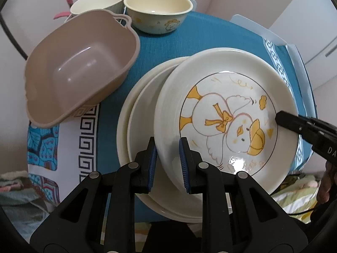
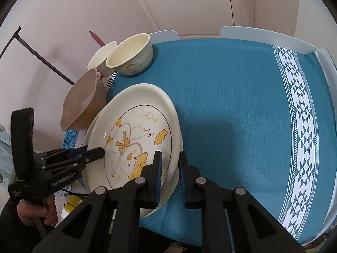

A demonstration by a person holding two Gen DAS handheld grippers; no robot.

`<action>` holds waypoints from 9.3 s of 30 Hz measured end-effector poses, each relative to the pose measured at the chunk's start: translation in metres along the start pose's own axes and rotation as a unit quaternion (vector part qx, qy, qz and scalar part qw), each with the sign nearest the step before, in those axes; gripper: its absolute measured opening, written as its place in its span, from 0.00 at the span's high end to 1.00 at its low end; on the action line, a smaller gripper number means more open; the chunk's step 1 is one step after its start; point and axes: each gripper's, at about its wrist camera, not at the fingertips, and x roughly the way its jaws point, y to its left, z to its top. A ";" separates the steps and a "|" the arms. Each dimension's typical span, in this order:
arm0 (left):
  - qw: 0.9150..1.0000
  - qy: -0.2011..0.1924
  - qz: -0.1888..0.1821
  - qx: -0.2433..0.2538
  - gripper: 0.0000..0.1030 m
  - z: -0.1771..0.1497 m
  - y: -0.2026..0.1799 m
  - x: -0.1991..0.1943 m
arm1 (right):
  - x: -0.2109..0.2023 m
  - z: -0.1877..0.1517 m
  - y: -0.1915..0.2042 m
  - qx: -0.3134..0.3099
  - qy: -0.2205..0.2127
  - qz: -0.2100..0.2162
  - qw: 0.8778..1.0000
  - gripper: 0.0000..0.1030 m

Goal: Organize plates and bowls

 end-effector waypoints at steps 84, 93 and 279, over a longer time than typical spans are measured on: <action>0.959 -0.109 0.049 -0.258 0.05 0.024 0.133 -0.070 | 0.065 0.131 0.140 -0.213 0.034 0.059 0.975 0.03; 0.962 -0.081 0.019 -0.259 0.45 0.039 0.146 -0.011 | 0.143 0.123 0.154 -0.212 0.099 0.078 0.969 0.39; 0.994 -0.067 -0.041 -0.082 0.85 0.201 0.068 0.030 | 0.107 0.169 0.021 -0.001 -0.006 -0.007 1.000 0.87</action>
